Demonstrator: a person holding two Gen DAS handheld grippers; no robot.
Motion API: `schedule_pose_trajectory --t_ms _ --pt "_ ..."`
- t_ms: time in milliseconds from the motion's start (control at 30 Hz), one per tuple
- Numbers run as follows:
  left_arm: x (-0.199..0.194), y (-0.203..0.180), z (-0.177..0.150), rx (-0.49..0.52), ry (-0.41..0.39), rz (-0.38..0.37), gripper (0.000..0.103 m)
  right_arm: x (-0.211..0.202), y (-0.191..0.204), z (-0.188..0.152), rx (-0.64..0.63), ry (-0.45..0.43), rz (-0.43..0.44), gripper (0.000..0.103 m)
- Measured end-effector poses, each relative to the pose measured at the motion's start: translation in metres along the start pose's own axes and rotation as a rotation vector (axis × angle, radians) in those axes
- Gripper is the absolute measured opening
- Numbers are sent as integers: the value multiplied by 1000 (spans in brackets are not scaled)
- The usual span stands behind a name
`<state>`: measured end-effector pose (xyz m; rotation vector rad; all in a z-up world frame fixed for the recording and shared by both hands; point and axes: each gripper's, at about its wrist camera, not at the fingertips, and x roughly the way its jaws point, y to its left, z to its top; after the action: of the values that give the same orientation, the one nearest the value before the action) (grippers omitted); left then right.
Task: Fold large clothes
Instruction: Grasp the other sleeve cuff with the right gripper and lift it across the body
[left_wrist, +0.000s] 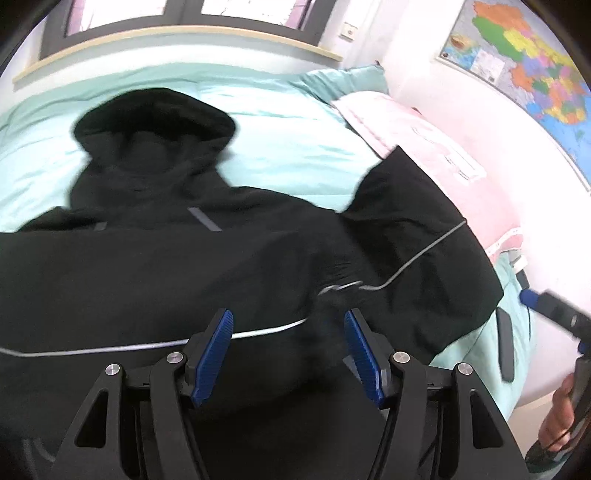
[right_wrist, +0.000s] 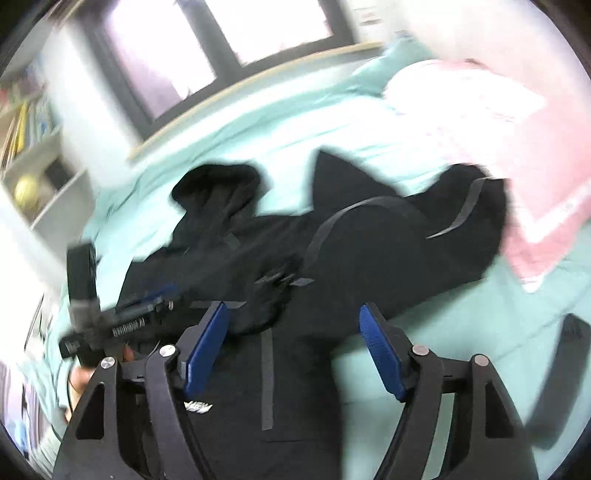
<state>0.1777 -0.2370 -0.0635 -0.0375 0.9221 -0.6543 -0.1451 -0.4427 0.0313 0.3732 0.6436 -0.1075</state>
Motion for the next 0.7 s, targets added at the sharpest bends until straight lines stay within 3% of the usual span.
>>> schedule_pose_trajectory --t_ms 133,233,433,700 --pt "45 -17 1 -20 52 -19 64 -11 -61 25 62 -38 -98 77" --pt "104 -4 -13 -120 271 -38 64 -6 -102 40 106 -47 -132 77" --pt "94 2 -20 -139 200 -77 64 23 -170 72 190 -71 -199 77" --pt "93 -29 -33 35 167 58 68 112 -218 99 273 15 -245 77"
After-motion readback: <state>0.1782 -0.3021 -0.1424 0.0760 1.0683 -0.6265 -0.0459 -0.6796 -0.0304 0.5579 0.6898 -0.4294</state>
